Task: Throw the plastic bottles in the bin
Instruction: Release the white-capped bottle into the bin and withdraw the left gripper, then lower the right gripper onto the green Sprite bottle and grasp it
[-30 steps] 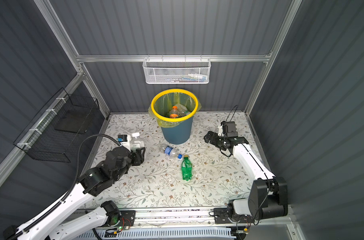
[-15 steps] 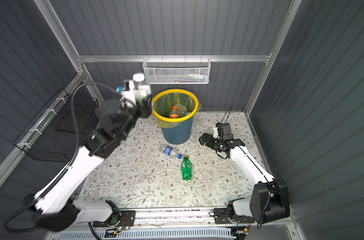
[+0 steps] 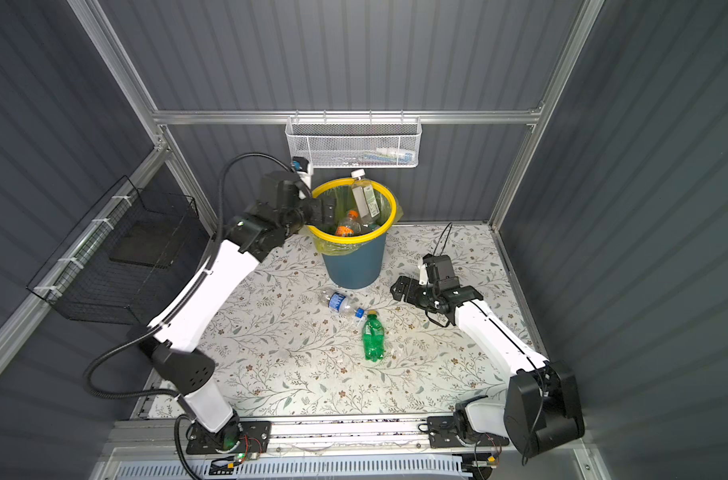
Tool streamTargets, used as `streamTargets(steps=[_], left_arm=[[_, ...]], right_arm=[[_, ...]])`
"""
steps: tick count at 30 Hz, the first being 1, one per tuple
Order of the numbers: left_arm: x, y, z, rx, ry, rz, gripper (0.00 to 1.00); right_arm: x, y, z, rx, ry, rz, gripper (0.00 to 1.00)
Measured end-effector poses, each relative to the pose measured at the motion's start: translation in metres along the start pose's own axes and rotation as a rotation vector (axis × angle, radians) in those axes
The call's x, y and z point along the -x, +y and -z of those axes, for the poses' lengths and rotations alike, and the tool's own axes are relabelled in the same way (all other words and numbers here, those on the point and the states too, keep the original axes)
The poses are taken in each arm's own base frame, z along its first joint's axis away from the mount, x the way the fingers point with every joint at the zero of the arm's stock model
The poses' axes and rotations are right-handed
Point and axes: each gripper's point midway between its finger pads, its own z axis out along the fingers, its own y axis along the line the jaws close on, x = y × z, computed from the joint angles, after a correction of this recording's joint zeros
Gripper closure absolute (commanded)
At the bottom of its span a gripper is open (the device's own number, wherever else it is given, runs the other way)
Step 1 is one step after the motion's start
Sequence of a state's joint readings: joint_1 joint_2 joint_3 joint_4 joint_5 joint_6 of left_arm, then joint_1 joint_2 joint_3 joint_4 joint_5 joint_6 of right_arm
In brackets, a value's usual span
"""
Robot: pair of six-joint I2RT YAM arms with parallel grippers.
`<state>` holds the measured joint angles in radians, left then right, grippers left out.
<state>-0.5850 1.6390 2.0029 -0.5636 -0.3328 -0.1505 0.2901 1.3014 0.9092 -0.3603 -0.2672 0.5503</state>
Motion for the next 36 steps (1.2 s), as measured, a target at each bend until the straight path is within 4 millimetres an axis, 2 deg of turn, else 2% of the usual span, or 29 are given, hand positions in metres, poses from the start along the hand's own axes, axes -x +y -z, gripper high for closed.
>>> streamTargets(steps=[2,4,6,8,11,14,17,18,27,33,36], left_arm=[[0.028,0.020,0.039,0.027,-0.099,0.028,0.00],[0.045,0.045,0.078,0.067,-0.187,0.057,0.00],[0.040,0.065,0.096,0.109,-0.208,0.069,0.00],[0.027,0.082,0.103,0.152,-0.201,0.079,0.00],[-0.011,0.104,0.088,0.211,-0.122,0.091,0.00],[-0.065,0.123,0.059,0.255,0.014,0.100,0.00],[-0.110,0.136,0.043,0.279,0.122,0.120,0.00],[-0.120,0.140,0.041,0.285,0.143,0.128,0.00],[-0.173,0.162,0.028,0.282,0.223,0.229,0.00],[-0.217,0.163,0.024,0.260,0.293,0.271,0.00],[-0.231,0.160,0.023,0.244,0.316,0.285,0.00]], right_arm=[[-0.003,0.001,-0.002,-0.005,0.007,0.007,0.05],[-0.006,0.002,-0.005,-0.009,0.020,0.015,0.05],[-0.010,0.002,-0.009,-0.018,0.033,0.018,0.05],[-0.011,0.001,-0.011,-0.023,0.039,0.018,0.05],[-0.010,0.002,-0.013,-0.027,0.042,0.019,0.05],[-0.007,0.007,-0.016,-0.030,0.053,0.027,0.05],[-0.014,0.013,-0.022,-0.031,0.079,0.046,0.04],[-0.019,0.015,-0.025,-0.035,0.095,0.055,0.04],[-0.079,0.029,-0.051,-0.067,0.251,0.118,0.02],[-0.109,0.026,-0.063,-0.111,0.325,0.137,0.02],[-0.121,0.025,-0.069,-0.129,0.357,0.152,0.02]])
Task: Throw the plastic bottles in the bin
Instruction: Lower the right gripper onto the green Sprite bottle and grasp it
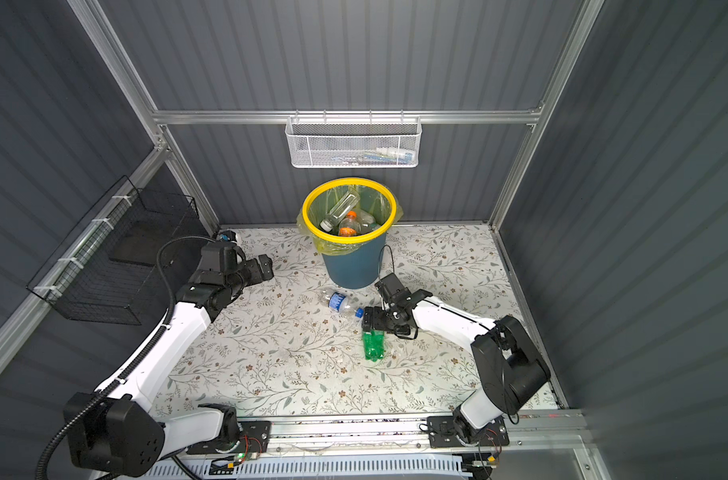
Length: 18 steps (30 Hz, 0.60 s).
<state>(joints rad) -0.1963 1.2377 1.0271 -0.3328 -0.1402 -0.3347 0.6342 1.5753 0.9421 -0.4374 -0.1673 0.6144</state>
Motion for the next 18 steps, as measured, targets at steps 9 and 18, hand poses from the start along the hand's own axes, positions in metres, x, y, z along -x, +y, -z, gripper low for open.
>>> streamTargets(steps=[9,18], left_arm=[[-0.013,-0.002,-0.006,-0.033,0.016,0.019,0.00],[-0.017,-0.004,-0.008,-0.053,0.021,0.020,0.00]], right_arm=[[-0.022,0.004,-0.020,-0.053,0.058,0.041,0.07],[-0.028,-0.004,-0.026,-0.116,0.069,0.050,0.24]])
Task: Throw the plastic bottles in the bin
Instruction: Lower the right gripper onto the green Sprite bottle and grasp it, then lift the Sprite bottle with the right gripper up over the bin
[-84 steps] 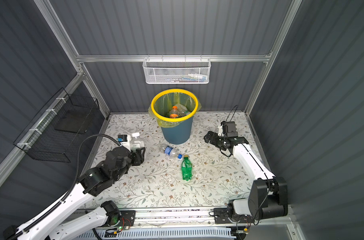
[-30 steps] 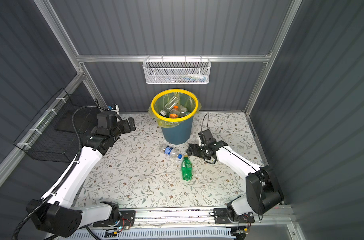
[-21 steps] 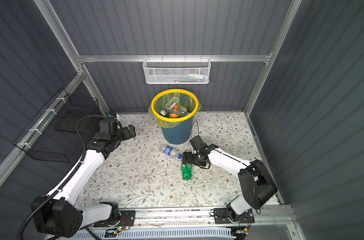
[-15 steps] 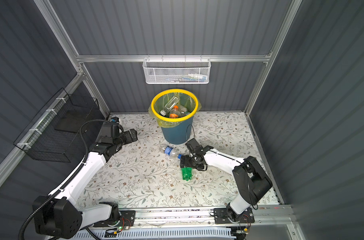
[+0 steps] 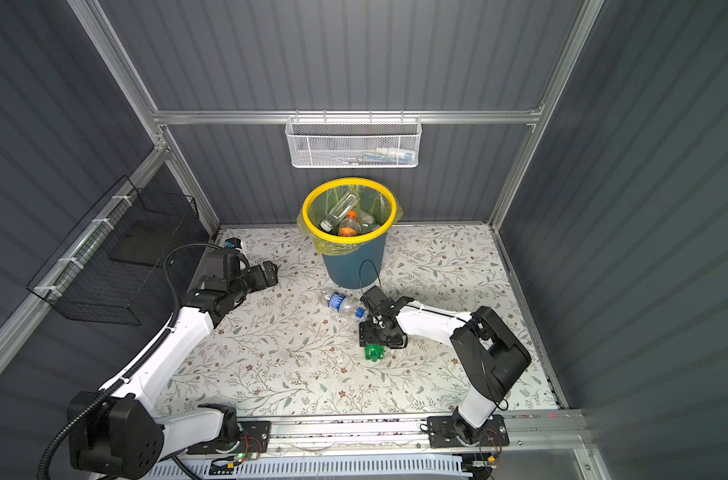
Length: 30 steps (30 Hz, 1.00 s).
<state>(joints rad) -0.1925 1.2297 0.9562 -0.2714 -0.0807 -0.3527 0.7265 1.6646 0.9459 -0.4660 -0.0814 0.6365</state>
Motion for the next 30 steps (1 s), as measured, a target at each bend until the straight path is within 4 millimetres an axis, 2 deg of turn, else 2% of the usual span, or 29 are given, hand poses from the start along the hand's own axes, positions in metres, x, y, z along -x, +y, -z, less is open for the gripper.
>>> streamTargets(steps=[8,14,16,22,30], left_arm=[[-0.009,-0.002,-0.003,-0.023,0.022,0.007,0.00],[-0.010,-0.006,-0.004,-0.047,0.028,0.011,0.00],[-0.014,-0.006,-0.004,-0.052,0.035,0.012,0.03],[-0.030,-0.006,-0.006,-0.067,0.088,-0.009,0.03],[-0.030,-0.014,0.010,-0.121,0.077,-0.050,0.05]], right_arm=[[0.005,-0.004,0.007,-0.025,-0.030,-0.010,0.40],[0.012,-0.002,0.018,-0.016,-0.072,-0.014,0.45],[0.015,-0.002,0.024,-0.006,-0.089,-0.018,0.45],[0.032,-0.007,0.054,0.055,-0.207,-0.064,0.48],[0.049,-0.032,0.097,0.126,-0.394,-0.158,0.49]])
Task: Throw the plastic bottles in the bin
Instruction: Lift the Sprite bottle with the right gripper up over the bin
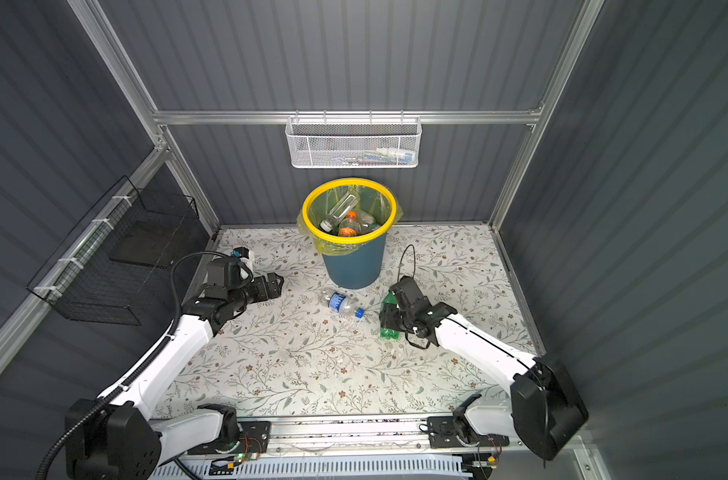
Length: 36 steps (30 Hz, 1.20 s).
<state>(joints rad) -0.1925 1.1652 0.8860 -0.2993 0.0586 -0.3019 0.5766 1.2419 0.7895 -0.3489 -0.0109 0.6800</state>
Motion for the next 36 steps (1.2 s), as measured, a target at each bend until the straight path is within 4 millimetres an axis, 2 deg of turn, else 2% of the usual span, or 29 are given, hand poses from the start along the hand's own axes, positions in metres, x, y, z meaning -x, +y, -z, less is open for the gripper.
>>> streamTargets(steps=[4,10,17,22,25,27,30,33,34,36], left_arm=[[0.002,-0.007,0.007,-0.035,-0.016,-0.014,0.05],[-0.010,-0.023,0.013,-0.091,-0.008,-0.065,0.02],[-0.035,-0.061,0.017,-0.177,0.027,-0.201,0.04],[-0.039,-0.068,0.018,-0.193,0.029,-0.247,0.06],[-0.041,-0.073,0.020,-0.199,0.025,-0.280,0.06],[-0.044,-0.078,0.021,-0.204,0.027,-0.306,0.07],[-0.053,-0.089,0.022,-0.213,0.033,-0.359,0.07],[-0.066,-0.105,0.022,-0.220,0.044,-0.427,0.07],[-0.072,-0.110,0.021,-0.223,0.052,-0.450,0.06],[-0.082,-0.117,0.018,-0.221,0.071,-0.490,0.05]], right_arm=[[0.025,0.001,0.032,0.045,-0.139,-0.009,0.48],[0.066,0.005,0.105,0.113,-0.430,0.014,0.48],[0.082,-0.006,0.179,0.117,-0.711,0.077,0.45],[0.094,-0.007,0.225,0.094,-0.853,0.135,0.44],[0.108,0.001,0.253,0.089,-0.923,0.177,0.43],[0.122,0.013,0.272,0.093,-0.968,0.207,0.43],[0.162,0.045,0.295,0.093,-1.001,0.243,0.44],[0.227,0.102,0.311,0.136,-1.017,0.263,0.42],[0.248,0.122,0.311,0.159,-1.017,0.273,0.39],[0.285,0.158,0.295,0.199,-0.978,0.296,0.19]])
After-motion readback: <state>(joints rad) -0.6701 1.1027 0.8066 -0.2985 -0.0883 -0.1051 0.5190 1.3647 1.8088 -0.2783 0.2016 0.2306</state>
